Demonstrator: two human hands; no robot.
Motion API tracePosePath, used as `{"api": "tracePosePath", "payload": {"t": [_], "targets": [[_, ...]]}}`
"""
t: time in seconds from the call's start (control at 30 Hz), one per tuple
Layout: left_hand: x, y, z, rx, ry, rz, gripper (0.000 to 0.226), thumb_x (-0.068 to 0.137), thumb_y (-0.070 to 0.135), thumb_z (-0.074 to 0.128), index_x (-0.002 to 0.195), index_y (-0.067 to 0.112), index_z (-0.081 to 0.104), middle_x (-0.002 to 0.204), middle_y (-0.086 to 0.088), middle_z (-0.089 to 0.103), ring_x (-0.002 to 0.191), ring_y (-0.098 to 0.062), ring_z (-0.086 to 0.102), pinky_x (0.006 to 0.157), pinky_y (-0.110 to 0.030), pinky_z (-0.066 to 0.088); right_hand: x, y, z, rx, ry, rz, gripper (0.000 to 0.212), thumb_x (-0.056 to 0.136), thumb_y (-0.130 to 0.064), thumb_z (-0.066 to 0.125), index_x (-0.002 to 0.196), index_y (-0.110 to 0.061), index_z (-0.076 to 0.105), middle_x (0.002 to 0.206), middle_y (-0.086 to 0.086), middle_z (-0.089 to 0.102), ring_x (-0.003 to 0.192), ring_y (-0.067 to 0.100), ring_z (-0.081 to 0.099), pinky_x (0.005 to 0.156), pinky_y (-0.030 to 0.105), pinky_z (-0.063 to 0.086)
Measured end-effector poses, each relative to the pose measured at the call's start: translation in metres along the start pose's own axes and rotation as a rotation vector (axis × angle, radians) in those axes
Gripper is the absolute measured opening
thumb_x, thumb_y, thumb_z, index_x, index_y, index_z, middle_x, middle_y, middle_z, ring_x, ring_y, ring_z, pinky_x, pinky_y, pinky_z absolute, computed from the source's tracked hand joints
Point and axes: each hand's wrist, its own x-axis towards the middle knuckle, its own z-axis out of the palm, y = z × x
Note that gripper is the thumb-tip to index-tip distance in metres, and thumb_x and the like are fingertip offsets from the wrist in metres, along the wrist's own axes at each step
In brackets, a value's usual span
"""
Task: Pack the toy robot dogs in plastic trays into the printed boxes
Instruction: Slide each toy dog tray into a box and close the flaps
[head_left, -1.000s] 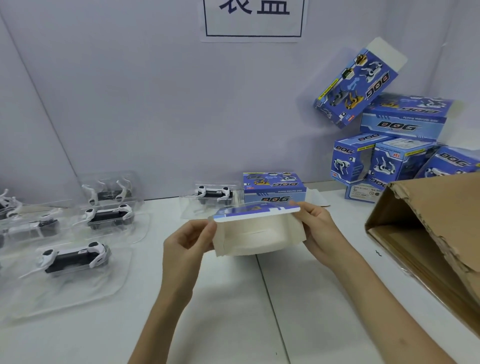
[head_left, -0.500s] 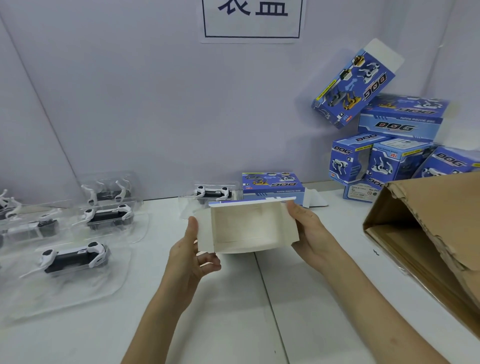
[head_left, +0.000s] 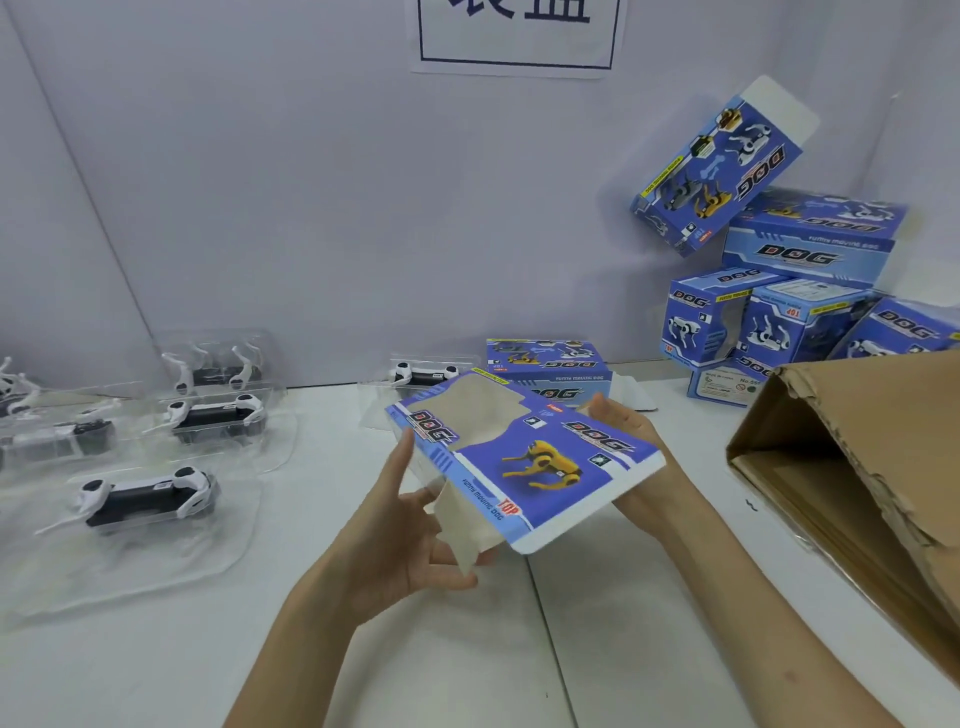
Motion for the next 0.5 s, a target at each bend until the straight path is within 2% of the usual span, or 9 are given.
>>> {"api": "tracePosePath", "payload": {"t": [0.07, 0.1, 0.17, 0.2, 0.23, 0.3, 0.4, 0.5], "targets": [[0.0, 0.0, 0.003, 0.066, 0.021, -0.017, 0.093, 0.076, 0.072, 0.068, 0.143, 0.009, 0.054, 0.118, -0.023, 0.068, 0.079, -0.041, 0.07, 0.062, -0.042, 0.06, -0.002, -0.001, 0.0, -0.023, -0.007, -0.008, 0.061, 0.027, -0.067, 0.093, 0.063, -0.022, 0.074, 0.07, 0.002, 0.075, 0.062, 0.014, 0.073, 0.052, 0.025, 0.058], [0.0, 0.0, 0.005, 0.063, 0.021, -0.013, 0.092, 0.078, 0.068, 0.068, 0.144, 0.007, 0.051, 0.12, -0.023, 0.068, 0.08, -0.042, 0.071, 0.063, -0.041, 0.06, -0.001, -0.001, 0.0, -0.024, -0.001, -0.002, 0.064, 0.034, -0.069, 0.09, 0.073, -0.02, 0.076, 0.075, 0.003, 0.076, 0.065, 0.015, 0.074, 0.055, 0.027, 0.059], [-0.001, -0.001, 0.006, -0.008, 0.005, 0.033, 0.085, 0.083, 0.062, 0.064, 0.145, 0.005, 0.049, 0.126, -0.024, 0.066, 0.085, -0.043, 0.071, 0.065, -0.04, 0.061, 0.005, 0.001, -0.003, 0.045, 0.055, 0.026, 0.068, 0.065, -0.064, 0.076, 0.107, -0.011, 0.071, 0.094, 0.007, 0.077, 0.082, 0.021, 0.074, 0.073, 0.035, 0.062], [-0.001, -0.001, 0.006, -0.065, -0.001, 0.068, 0.082, 0.084, 0.059, 0.063, 0.145, 0.006, 0.05, 0.128, -0.023, 0.065, 0.087, -0.044, 0.071, 0.065, -0.039, 0.061, 0.009, 0.003, -0.005, 0.122, 0.085, 0.021, 0.059, 0.077, -0.056, 0.067, 0.115, -0.01, 0.067, 0.103, 0.007, 0.075, 0.091, 0.022, 0.073, 0.084, 0.037, 0.058], [-0.002, -0.001, 0.005, -0.131, -0.005, 0.108, 0.079, 0.084, 0.058, 0.062, 0.143, 0.006, 0.051, 0.128, -0.021, 0.066, 0.088, -0.043, 0.071, 0.064, -0.036, 0.061, 0.013, 0.007, -0.008, 0.183, 0.109, 0.015, 0.047, 0.086, -0.049, 0.06, 0.115, -0.013, 0.068, 0.109, 0.006, 0.074, 0.097, 0.021, 0.072, 0.091, 0.039, 0.055], [-0.001, 0.0, 0.001, -0.249, -0.014, 0.212, 0.076, 0.082, 0.058, 0.062, 0.139, 0.007, 0.057, 0.123, -0.017, 0.068, 0.086, -0.04, 0.071, 0.058, -0.031, 0.059, 0.02, 0.014, -0.01, 0.186, 0.139, 0.028, 0.028, 0.098, -0.037, 0.054, 0.106, -0.018, 0.073, 0.108, 0.004, 0.072, 0.098, 0.019, 0.072, 0.092, 0.038, 0.052], [-0.001, 0.004, -0.005, -0.394, -0.012, 0.38, 0.065, 0.079, 0.062, 0.062, 0.115, 0.009, 0.074, 0.11, -0.012, 0.07, 0.079, -0.032, 0.07, 0.05, -0.026, 0.054, 0.038, 0.031, -0.002, -0.095, 0.17, 0.083, 0.015, 0.097, -0.022, 0.062, 0.109, -0.016, 0.07, 0.112, 0.007, 0.072, 0.102, 0.023, 0.072, 0.085, 0.034, 0.055], [0.001, 0.006, -0.008, -0.481, 0.005, 0.503, 0.063, 0.081, 0.067, 0.057, 0.1, 0.012, 0.08, 0.105, -0.007, 0.071, 0.081, -0.028, 0.071, 0.049, -0.024, 0.052, 0.07, 0.043, 0.017, -0.59, 0.127, -0.039, 0.02, 0.09, -0.011, 0.071, 0.109, -0.018, 0.066, 0.113, 0.001, 0.069, 0.105, 0.02, 0.067, 0.088, 0.031, 0.054]]}}
